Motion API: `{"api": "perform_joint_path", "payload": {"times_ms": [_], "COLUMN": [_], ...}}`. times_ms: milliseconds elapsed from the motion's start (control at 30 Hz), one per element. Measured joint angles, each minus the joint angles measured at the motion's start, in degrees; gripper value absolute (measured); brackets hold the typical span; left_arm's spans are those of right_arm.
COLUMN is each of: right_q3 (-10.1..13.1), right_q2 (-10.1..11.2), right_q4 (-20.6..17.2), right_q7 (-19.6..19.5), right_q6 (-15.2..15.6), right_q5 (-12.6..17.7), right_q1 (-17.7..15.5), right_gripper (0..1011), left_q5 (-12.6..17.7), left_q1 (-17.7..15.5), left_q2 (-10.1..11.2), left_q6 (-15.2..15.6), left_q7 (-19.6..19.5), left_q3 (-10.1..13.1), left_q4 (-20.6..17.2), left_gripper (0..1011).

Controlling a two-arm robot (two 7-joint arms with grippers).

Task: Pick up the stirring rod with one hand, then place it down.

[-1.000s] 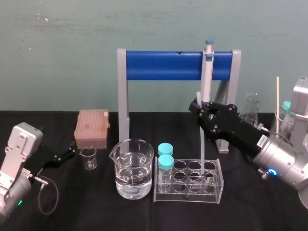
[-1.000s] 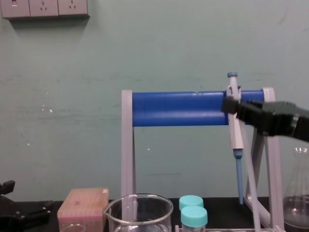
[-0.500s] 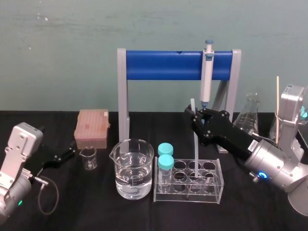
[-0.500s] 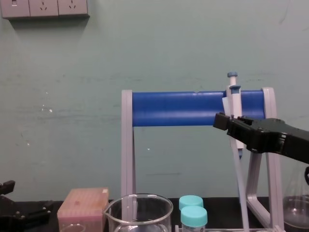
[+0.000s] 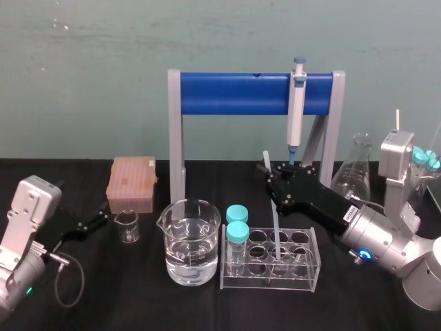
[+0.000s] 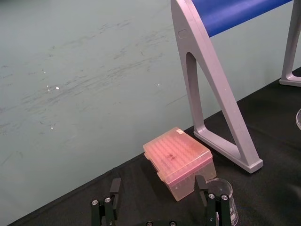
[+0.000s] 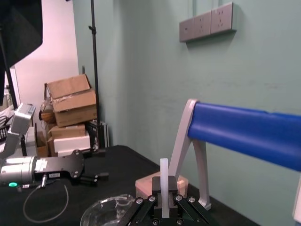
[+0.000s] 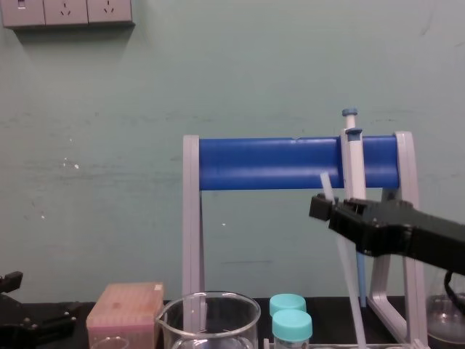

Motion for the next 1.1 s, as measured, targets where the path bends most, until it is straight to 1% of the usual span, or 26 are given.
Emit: {"api": "perform_joint_path", "payload": {"times_ms": [300,733,1100], "right_q3": [-0.79,-1.40,-1.60], "right_q2": [-0.21,-0.65,-0.74], "right_q4": [1.17,2.76,3.15], "right_q7": [-0.60,-1.45,-2.10], "right_q6": [1.38,2.16,2.84], "right_q5": [-0.94,-2.26,-3.19], "right_q1": [-0.13,-0.50,-0.91], "right_gripper": [69,69,69], "left_q5": [0.00,0.00,0.00], "left_q1": [0.00,0.00,0.00], "left_q2": [0.00,0.00,0.00], "left_q6": [0.00,0.00,0.00], "left_q7": [0.00,0.00,0.00], "left_q3": [0.00,0.00,0.00], "left_q4": [0.00,0.00,0.00], "left_gripper": [1000,1000,1000]}}
